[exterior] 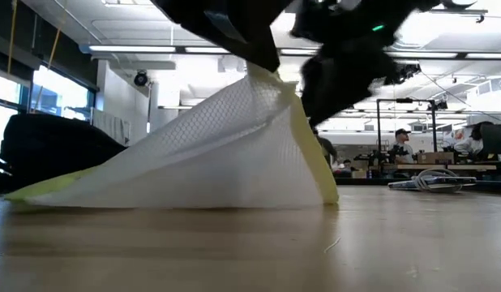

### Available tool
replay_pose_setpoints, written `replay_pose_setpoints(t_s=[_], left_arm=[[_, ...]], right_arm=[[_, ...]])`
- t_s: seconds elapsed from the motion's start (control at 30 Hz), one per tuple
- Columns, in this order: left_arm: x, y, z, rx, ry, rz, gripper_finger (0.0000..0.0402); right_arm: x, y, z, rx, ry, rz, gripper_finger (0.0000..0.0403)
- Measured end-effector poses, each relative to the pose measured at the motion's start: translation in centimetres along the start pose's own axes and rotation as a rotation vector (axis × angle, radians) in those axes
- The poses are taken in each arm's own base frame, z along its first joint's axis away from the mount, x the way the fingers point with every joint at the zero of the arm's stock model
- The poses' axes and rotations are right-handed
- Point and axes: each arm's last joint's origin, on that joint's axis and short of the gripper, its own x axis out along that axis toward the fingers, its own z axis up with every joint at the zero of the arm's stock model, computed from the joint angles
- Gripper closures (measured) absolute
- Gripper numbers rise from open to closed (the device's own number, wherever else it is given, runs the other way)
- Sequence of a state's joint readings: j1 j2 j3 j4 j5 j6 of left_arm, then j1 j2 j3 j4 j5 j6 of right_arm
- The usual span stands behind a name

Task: Unpack backpack
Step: Put the blue charger adapter into the yellow zip bag

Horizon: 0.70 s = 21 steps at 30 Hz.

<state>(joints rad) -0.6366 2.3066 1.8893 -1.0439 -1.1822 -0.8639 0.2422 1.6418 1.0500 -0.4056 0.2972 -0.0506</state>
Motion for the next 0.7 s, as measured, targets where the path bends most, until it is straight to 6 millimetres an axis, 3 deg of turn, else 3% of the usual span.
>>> replay_pose_setpoints(t_s=[0.17, 0.3, 0.47, 0.57, 0.7], left_arm=[[0.7, 0.2, 0.1, -0.005, 0.048, -0.019, 0.0402], [0.9, 0.2, 0.1, -0.003, 0.056, -0.021, 0.0402], [0.8, 0.1, 0.0, 0.023, 0.099, -0.061, 0.0402], [0.8, 0.1, 0.0, 0.026, 0.101, -0.062, 0.0402], [0.6, 0.0, -0.1, 0.091, 0.101, -0.073, 0.0402]], right_arm=[[-3.5, 2.7, -1.4, -0.091, 0.099, 0.061, 0.0084], [-6.6, 3.1, -2.3, -0.095, 0.091, -0.145, 0.0090], [-8.3, -1.2, -3.4, 0.063, 0.065, -0.420, 0.0109], [-6.8, -5.2, -4.7, 0.204, 0.001, -0.430, 0.0114], [-3.4, -10.6, -7.1, 0.357, -0.190, -0.304, 0.0114]])
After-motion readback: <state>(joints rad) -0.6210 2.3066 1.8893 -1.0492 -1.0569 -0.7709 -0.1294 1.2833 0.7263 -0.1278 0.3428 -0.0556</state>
